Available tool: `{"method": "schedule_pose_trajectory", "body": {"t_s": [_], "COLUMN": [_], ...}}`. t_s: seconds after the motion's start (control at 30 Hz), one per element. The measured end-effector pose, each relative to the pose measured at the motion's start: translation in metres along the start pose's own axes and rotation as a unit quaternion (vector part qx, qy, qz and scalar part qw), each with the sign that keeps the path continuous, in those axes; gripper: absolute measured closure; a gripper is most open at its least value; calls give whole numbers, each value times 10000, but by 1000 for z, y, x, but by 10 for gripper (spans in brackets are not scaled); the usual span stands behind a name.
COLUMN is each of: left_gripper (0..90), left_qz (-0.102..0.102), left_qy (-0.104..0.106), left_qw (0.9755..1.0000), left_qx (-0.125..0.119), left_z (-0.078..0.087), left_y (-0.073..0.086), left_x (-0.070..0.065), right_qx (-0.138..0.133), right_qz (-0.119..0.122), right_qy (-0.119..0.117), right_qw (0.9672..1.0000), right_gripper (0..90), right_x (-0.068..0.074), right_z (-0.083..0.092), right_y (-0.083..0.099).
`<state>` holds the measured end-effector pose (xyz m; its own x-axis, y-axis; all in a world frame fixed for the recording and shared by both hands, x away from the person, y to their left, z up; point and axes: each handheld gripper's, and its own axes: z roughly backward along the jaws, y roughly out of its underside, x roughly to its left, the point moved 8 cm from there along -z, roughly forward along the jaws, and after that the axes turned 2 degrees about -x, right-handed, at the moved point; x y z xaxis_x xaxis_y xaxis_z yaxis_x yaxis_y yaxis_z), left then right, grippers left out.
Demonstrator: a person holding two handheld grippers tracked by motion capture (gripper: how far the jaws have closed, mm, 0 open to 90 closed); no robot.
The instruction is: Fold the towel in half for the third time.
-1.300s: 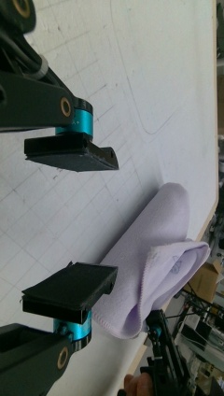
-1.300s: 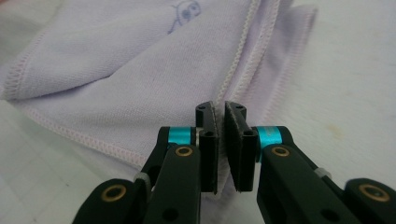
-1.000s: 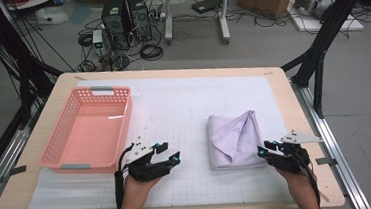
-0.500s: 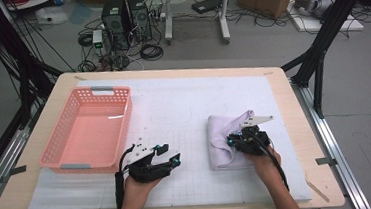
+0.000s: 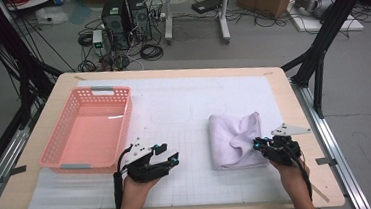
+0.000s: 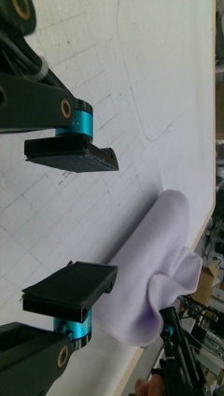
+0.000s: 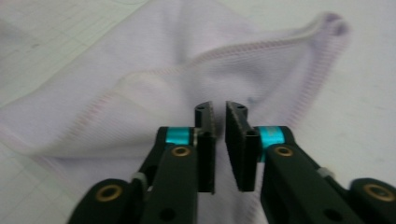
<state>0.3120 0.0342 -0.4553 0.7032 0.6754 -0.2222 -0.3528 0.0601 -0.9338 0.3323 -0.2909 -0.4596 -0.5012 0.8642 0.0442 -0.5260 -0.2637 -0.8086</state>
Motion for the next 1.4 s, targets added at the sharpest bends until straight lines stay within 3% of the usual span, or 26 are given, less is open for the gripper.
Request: {"method": "schedule_pose_trajectory", "body": {"t_s": [0.07,0.17,0.23,0.33,0.47,0.53,0.6,0.7,0.9,1.03,1.07,1.2,1.3,1.4], "left_gripper": [433,432,433,433,432,432,432,433,433,432,432,433,432,432], "left_qz": [15,-3,-5,-3,-17,-23,-20,-15,-16,-23,-28,-29,-19,-24], "left_qy": [-6,7,19,28,22,37,29,17,-1,3,8,13,17,6], "left_qw": [10000,10000,10000,10000,10000,10000,10000,10000,10000,10000,10000,10000,10000,10000], "left_qx": [3,15,8,6,20,7,6,18,-10,5,-2,-1,-7,-8], "left_z": [-1,-1,-1,0,0,0,0,1,1,0,0,0,1,1], "left_y": [0,0,0,0,0,0,0,0,0,0,0,-1,-1,-1], "left_x": [0,-1,-1,-1,-2,-3,-2,-2,-2,-2,-3,-3,-2,-2], "right_qx": [-214,-374,-360,-183,314,603,405,215,-233,16,-39,-514,-623,-481], "right_qz": [-157,-46,111,352,514,718,566,458,221,23,-55,-228,-57,69], "right_qy": [2,-152,-291,-623,-715,-546,-479,-369,-78,136,174,209,241,175], "right_qw": [9996,9992,9989,9973,9956,9941,9964,9980,9995,9999,9998,9982,9977,9987], "right_gripper": [658,524,487,486,542,645,785,834,832,732,688,643,652,671], "right_x": [-2,7,17,41,56,55,51,40,15,-4,-8,-12,-8,-3], "right_z": [7,7,-1,-22,-52,-62,-57,-41,4,24,29,45,44,24], "right_y": [-9,-27,-38,-45,-30,-16,-15,-13,-1,23,26,12,-5,-11]}}
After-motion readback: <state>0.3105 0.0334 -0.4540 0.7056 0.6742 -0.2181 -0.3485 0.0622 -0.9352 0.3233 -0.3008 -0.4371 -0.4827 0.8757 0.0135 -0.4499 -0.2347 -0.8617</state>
